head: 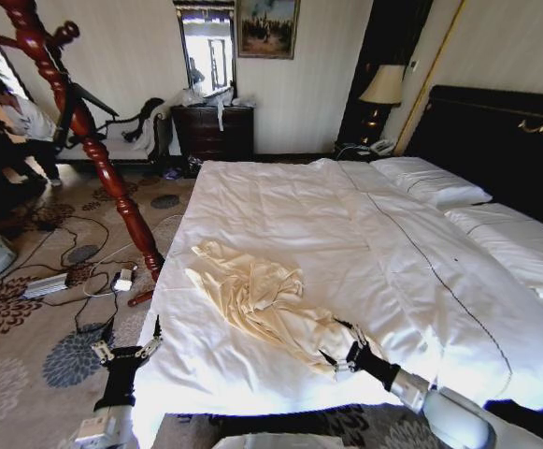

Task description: Pick up the clothes from the bed and hang them on the clothes hanger.

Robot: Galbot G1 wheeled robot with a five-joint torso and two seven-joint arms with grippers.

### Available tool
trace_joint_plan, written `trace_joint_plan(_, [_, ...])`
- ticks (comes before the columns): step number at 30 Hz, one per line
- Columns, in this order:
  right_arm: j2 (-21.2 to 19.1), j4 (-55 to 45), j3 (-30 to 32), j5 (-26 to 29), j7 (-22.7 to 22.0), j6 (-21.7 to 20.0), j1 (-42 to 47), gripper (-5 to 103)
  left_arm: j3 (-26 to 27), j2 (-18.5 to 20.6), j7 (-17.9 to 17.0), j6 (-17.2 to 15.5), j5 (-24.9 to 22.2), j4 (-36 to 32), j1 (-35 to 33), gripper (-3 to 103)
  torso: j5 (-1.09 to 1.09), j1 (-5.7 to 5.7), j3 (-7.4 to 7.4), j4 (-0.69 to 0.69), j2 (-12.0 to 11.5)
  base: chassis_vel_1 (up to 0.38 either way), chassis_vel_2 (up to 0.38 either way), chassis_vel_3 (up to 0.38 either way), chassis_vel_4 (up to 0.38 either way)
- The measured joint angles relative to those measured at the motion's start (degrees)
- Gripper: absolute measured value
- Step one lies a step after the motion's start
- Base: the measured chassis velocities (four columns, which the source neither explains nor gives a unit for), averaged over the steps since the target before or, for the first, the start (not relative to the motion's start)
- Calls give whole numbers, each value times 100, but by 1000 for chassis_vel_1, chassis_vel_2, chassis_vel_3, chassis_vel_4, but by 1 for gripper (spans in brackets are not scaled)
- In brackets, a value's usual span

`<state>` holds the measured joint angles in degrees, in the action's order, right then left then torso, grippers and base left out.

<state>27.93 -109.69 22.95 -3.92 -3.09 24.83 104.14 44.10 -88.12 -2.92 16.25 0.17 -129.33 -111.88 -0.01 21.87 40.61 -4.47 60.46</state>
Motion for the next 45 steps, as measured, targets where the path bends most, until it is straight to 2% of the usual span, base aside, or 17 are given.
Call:
trace_joint_plan(2, [73,57,-25,-83,9,48,7,86,-3,0,-1,-3,2,3,7,100,0,0,0,0,0,0,0,0,0])
trace_joint_plan(6, [325,226,-160,-159,3,89,-41,67,-16,11,-3,-26,5,5,25,100,1,0,0,0,0,0,0,0,0])
trace_joint_plan(15, [525,369,-246,-352,-3,141,-73,65,-13,30,-10,-28,3,-46,-16,100,0,0,0,0,0,0,0,0,0])
trace_joint_plan(17, [592,406,-271,-538,-3,198,-40,57,0,54,-12,-26,-3,-75,-34,100,0,0,0,0,0,0,0,0,0])
trace_joint_plan(25, [679,457,-252,-804,-9,288,-12,53,-3,73,-17,-26,-5,-108,-60,100,0,0,1,0,0,0,0,0,0])
trace_joint_plan(27, [690,471,-208,-810,-12,288,-28,46,-14,69,-17,-25,2,-112,-64,100,0,0,0,0,0,0,0,0,0])
trace_joint_plan(29, [695,475,-196,-810,-14,288,-32,46,-15,69,-18,-25,3,-115,-65,100,0,0,0,0,0,0,0,0,0])
trace_joint_plan(32, [711,478,-154,-808,-22,288,-34,30,-15,66,-18,-22,3,-134,-69,100,0,0,1,0,0,0,0,0,0])
trace_joint_plan(35, [722,479,-144,-808,-23,288,-33,24,-19,62,-18,-21,3,-141,-73,100,1,0,1,0,0,0,0,0,0])
trace_joint_plan(36, [730,480,-135,-807,-25,290,-34,14,-23,57,-18,-20,3,-146,-74,100,0,0,1,0,0,0,0,0,0])
trace_joint_plan(38, [735,480,-133,-806,-28,293,-35,14,-25,56,-18,-20,3,-146,-74,100,1,0,1,0,0,0,0,0,0])
trace_joint_plan(40, [786,462,-121,-705,-98,348,-73,3,-30,49,-18,-16,6,-146,-74,100,1,0,0,0,0,0,0,0,0])
trace_joint_plan(41, [786,462,-121,-705,-98,348,-73,3,-30,49,-18,-16,6,-146,-74,100,1,0,0,0,0,0,0,0,0])
trace_joint_plan(44, [845,174,-53,50,-136,434,-123,0,-40,41,-18,-8,11,-131,-73,100,2,0,1,-1,0,0,0,0,0])
trace_joint_plan(45, [845,174,-53,50,-136,434,-123,0,-40,41,-18,-8,11,-131,-73,100,2,0,1,-1,0,0,0,0,0])
